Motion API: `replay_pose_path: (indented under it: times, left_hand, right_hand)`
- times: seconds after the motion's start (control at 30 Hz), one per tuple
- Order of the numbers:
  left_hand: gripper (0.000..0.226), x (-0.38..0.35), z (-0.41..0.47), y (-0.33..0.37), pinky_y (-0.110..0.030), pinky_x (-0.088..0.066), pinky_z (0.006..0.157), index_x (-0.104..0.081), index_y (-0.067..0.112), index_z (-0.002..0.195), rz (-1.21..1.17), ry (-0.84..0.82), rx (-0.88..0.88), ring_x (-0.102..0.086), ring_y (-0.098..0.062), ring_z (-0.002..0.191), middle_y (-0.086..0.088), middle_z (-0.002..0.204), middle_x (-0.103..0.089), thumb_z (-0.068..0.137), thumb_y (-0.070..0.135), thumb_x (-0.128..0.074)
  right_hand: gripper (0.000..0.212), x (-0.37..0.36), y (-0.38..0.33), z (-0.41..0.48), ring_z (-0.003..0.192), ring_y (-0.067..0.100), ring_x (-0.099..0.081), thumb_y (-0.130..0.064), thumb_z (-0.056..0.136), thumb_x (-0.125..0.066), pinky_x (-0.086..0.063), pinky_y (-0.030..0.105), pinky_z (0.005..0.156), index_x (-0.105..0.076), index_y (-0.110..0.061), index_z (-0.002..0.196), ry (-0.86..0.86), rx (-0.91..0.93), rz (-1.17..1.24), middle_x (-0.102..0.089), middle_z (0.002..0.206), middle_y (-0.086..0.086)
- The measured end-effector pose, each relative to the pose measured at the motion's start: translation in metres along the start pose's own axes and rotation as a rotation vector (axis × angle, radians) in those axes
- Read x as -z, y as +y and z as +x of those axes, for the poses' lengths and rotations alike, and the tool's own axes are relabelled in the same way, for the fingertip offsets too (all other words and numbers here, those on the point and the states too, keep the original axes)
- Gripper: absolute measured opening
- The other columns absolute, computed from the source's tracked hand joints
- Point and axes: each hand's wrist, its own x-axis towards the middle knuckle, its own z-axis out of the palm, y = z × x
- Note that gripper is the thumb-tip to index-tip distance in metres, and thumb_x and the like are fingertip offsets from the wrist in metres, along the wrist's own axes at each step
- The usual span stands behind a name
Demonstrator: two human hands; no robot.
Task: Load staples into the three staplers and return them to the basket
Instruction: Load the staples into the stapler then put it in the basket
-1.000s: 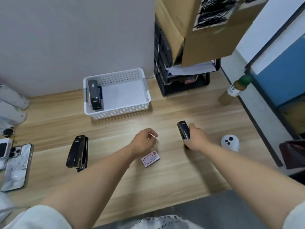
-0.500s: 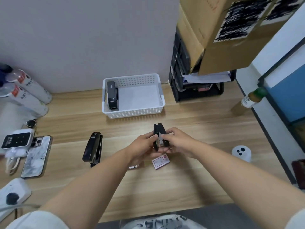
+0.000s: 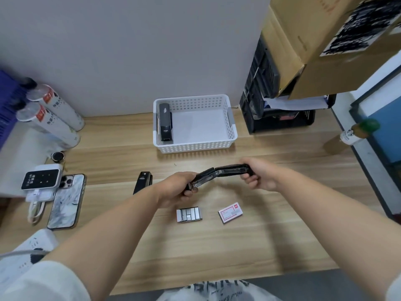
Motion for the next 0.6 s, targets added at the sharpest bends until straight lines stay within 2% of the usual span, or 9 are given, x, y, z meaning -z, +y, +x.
replay_pose_path:
  times: [0.13, 0.27, 0.33, 0.4, 0.5, 0.6]
  left_hand:
    - [0.028, 0.016, 0.002, 0.0, -0.022, -0.014, 0.048, -0.065, 0.018, 0.113, -0.205, -0.122, 0.129, -0.018, -0.012, 0.06, -0.002, 0.071, -0.044, 0.107, 0.03, -0.04]
    - [0.022, 0.019, 0.008, 0.001, -0.017, -0.021, 0.043, -0.056, 0.015, 0.11, -0.319, -0.249, 0.232, -0.023, -0.008, 0.055, -0.003, 0.073, -0.045, 0.105, 0.035, -0.048]
    - [0.024, 0.016, 0.013, -0.001, -0.016, -0.03, 0.041, -0.058, 0.014, 0.112, -0.303, -0.173, 0.229, -0.032, -0.007, 0.053, -0.006, 0.075, -0.053, 0.105, 0.035, -0.049]
    - [0.029, 0.011, 0.02, -0.001, -0.017, -0.04, 0.044, -0.063, 0.013, 0.117, -0.242, -0.029, 0.182, -0.041, -0.008, 0.054, -0.01, 0.083, -0.063, 0.106, 0.035, -0.047]
    - [0.026, 0.002, 0.029, -0.003, -0.023, -0.051, 0.053, -0.067, 0.011, 0.113, -0.161, 0.211, 0.095, -0.061, -0.017, 0.066, -0.013, 0.089, -0.066, 0.106, 0.029, -0.05]
    - [0.023, -0.003, 0.036, -0.009, -0.038, -0.06, 0.078, -0.065, 0.003, 0.121, -0.158, 0.336, -0.008, -0.068, -0.033, 0.082, -0.011, 0.095, -0.061, 0.103, 0.014, -0.056]
  right_hand:
    - [0.026, 0.018, 0.005, 0.009, 0.039, 0.007, -0.014, -0.036, 0.096, -0.049, -0.01, 0.017, 0.032, -0.043, -0.023, 0.074, 0.148, -0.03, 0.048, -0.027, 0.049, -0.005]
    - [0.029, 0.024, 0.016, 0.018, 0.039, 0.007, -0.012, -0.038, 0.094, -0.053, -0.009, 0.016, 0.032, -0.042, -0.024, 0.071, 0.188, -0.033, 0.096, -0.024, 0.047, -0.006]
    - [0.029, 0.024, 0.021, 0.023, 0.038, 0.007, -0.012, -0.039, 0.095, -0.054, -0.009, 0.015, 0.034, -0.043, -0.024, 0.073, 0.21, -0.037, 0.136, -0.025, 0.047, -0.006]
    - [0.029, 0.023, 0.025, 0.026, 0.037, 0.006, -0.013, -0.039, 0.096, -0.054, -0.009, 0.014, 0.035, -0.044, -0.024, 0.074, 0.249, -0.038, 0.153, -0.026, 0.048, -0.006]
    - [0.029, 0.02, 0.031, 0.029, 0.034, 0.006, -0.015, -0.039, 0.097, -0.052, -0.011, 0.013, 0.036, -0.044, -0.022, 0.075, 0.318, -0.039, 0.149, -0.029, 0.049, -0.004]
    - [0.03, 0.015, 0.033, 0.033, 0.033, 0.006, -0.016, -0.041, 0.099, -0.051, -0.013, 0.012, 0.037, -0.045, -0.02, 0.077, 0.341, -0.043, 0.157, -0.031, 0.052, -0.002]
